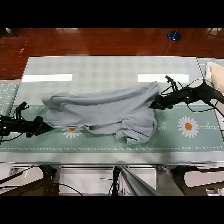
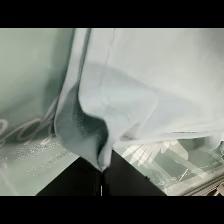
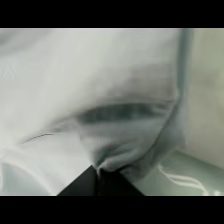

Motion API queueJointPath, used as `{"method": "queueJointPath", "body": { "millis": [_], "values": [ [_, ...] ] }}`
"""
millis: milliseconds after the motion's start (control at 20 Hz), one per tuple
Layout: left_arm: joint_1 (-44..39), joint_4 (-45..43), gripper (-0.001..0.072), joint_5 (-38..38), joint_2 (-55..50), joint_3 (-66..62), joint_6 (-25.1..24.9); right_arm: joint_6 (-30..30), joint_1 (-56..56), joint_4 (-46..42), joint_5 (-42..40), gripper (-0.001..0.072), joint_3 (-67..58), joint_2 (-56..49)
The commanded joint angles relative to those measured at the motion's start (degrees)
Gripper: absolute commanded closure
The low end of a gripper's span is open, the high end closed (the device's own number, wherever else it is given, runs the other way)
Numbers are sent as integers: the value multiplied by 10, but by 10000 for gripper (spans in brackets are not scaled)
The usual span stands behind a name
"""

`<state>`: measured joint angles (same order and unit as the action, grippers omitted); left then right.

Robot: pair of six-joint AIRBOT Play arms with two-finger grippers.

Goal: Fold the shirts.

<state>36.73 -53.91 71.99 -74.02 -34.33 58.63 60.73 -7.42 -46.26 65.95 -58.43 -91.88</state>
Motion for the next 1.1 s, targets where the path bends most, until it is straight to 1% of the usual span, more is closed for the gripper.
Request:
{"method": "queueJointPath", "body": {
  "millis": [0, 150, 300, 450, 600, 650, 750, 950, 1050],
  "values": [
    [0, 9, 688, 21, 5, -24, -12, 0, -7, 12, -15, 692, -4, 43],
    [0, 59, 688, 52, 33, -93, -12, 8, -40, 12, 12, 692, -28, 130],
    [0, 158, 688, 70, 85, -178, -12, 23, -69, 12, 28, 692, -62, 223],
    [0, 250, 688, 71, 138, -251, -11, 38, -88, 12, 28, 692, -95, 306],
    [0, 316, 688, 71, 194, -308, -8, 57, -95, 12, 28, 693, -127, 374],
    [0, 334, 688, 67, 215, -325, 1, 65, -94, 12, 28, 692, -142, 392],
    [0, 360, 687, 56, 259, -356, 6, 81, -94, 12, 26, 693, -175, 421],
    [0, 362, 688, 31, 348, -408, 32, 114, -94, 12, 27, 693, -263, 463],
    [0, 361, 688, 15, 393, -428, 53, 131, -94, 6, 28, 693, -312, 481]
  ]
}}
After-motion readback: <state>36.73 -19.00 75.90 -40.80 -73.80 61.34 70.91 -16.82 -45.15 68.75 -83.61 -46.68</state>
